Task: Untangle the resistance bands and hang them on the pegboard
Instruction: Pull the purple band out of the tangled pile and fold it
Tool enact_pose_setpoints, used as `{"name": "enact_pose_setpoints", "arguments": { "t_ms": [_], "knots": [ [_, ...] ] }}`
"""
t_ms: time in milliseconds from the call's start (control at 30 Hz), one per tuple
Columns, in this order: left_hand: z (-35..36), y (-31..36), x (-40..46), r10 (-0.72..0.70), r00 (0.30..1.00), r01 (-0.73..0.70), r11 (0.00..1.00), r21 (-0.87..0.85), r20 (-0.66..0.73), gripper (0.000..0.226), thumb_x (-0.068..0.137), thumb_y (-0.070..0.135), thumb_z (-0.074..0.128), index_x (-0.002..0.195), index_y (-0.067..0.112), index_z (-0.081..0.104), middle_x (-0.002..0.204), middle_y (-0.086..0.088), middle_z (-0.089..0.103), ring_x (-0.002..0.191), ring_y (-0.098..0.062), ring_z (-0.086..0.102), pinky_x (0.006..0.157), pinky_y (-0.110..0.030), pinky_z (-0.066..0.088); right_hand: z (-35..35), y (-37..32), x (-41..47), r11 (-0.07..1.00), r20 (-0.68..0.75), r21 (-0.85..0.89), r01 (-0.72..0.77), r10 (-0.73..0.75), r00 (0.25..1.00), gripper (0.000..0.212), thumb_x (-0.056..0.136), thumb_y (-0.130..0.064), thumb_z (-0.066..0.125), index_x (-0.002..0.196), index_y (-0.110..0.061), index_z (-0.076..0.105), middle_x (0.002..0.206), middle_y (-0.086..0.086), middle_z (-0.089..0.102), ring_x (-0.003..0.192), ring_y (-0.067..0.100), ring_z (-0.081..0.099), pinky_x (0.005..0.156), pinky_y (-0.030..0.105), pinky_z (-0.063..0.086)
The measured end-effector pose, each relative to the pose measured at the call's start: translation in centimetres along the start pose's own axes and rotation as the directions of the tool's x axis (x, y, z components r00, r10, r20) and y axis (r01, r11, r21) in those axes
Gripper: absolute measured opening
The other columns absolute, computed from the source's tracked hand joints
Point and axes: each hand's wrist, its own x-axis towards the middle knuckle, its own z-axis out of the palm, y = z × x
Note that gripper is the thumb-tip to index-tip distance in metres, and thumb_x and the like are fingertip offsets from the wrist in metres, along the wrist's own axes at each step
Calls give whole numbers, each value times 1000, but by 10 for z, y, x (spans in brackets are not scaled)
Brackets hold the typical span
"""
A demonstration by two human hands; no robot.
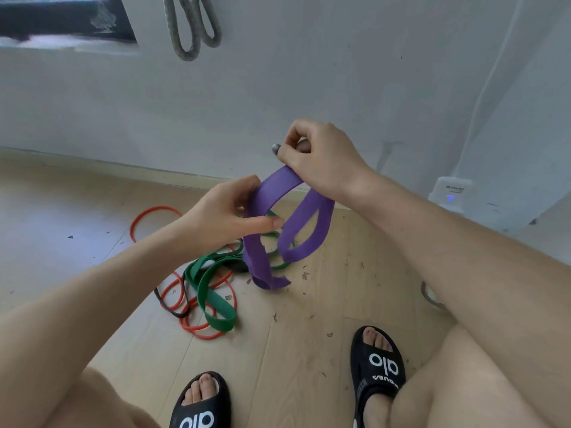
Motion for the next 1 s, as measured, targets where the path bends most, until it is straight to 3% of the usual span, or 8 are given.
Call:
{"name": "enact_pose_setpoints", "arguments": {
  "t_ms": [67, 167, 300, 467, 633, 700, 867, 1000],
  "knots": [
    [-2, 1, 2, -33, 999, 31, 998, -51, -28, 61, 67, 48, 82, 96, 0, 58, 92, -30, 62, 75, -42, 62, 67, -52, 54, -3, 9, 1, 997, -3, -79, -15, 15, 1000, 30, 96, -32, 65, 70, -23, 52, 40, -16, 46, 44, 5, 42, 48, 15, 31],
    [-3, 2, 5, -83, 997, 82, 993, -85, 0, 39, 72, 34, 84, 94, 8, 65, 76, -9, 66, 67, -18, 62, 60, -30, 49, -4, 19, 2, 988, 21, -148, -42, 46, 999, 28, 95, -35, 66, 73, -22, 55, 50, -9, 51, 48, 5, 45, 52, 19, 33],
    [-1, 3, 5, -114, 993, 117, 990, -80, 37, 14, 92, 12, 75, 99, 5, 65, 71, -5, 67, 65, -11, 64, 59, -22, 50, -6, 20, 2, 985, 39, -168, -42, 50, 998, 29, 97, -39, 64, 77, -18, 59, 56, -9, 51, 52, 8, 43, 56, 25, 34],
    [-2, 8, 2, -112, 994, 113, 993, -38, 14, 18, 93, 20, 74, 93, 4, 66, 62, -3, 65, 56, -12, 59, 51, -19, 45, -5, 16, -1, 986, 79, -155, -66, 79, 994, 42, 101, -48, 54, 72, -18, 55, 61, -7, 52, 56, 9, 46, 58, 28, 35],
    [-3, 11, 0, -56, 996, 55, 998, -5, -76, 21, 89, 33, 75, 87, 13, 68, 56, 1, 58, 48, -13, 52, 48, -24, 44, 5, 2, -11, 999, 336, -31, -37, 45, 941, 48, 102, -59, 44, 72, -24, 60, 74, -7, 65, 68, 9, 59, 80, 37, 51],
    [-4, 12, -1, -48, 997, 49, 999, 3, -63, 11, 92, 31, 72, 85, 23, 71, 56, 2, 58, 49, -12, 52, 51, -26, 46, 10, 0, -13, 1000, 399, -1, -5, 5, 917, 42, 98, -61, 50, 74, -31, 66, 72, -14, 64, 70, 6, 60, 75, 35, 52],
    [-8, 6, -2, -76, 997, 76, 996, 36, 1, 36, 94, 46, 60, 82, 12, 61, 56, 4, 55, 52, -12, 50, 58, -30, 47, -1, 5, -12, 999, 455, 33, -5, -11, 890, 30, 90, -58, 67, 96, -30, 73, 67, -24, 64, 61, -8, 57, 65, 17, 41],
    [-9, 2, -2, -61, 996, 64, 997, -45, 67, 47, 85, 53, 75, 91, 8, 64, 64, -7, 60, 62, -16, 58, 63, -28, 49, -4, 3, -13, 1000, 459, 0, 23, -20, 888, 30, 92, -57, 65, 93, -28, 72, 60, -27, 60, 56, -8, 55, 56, 12, 38]
  ]
}}
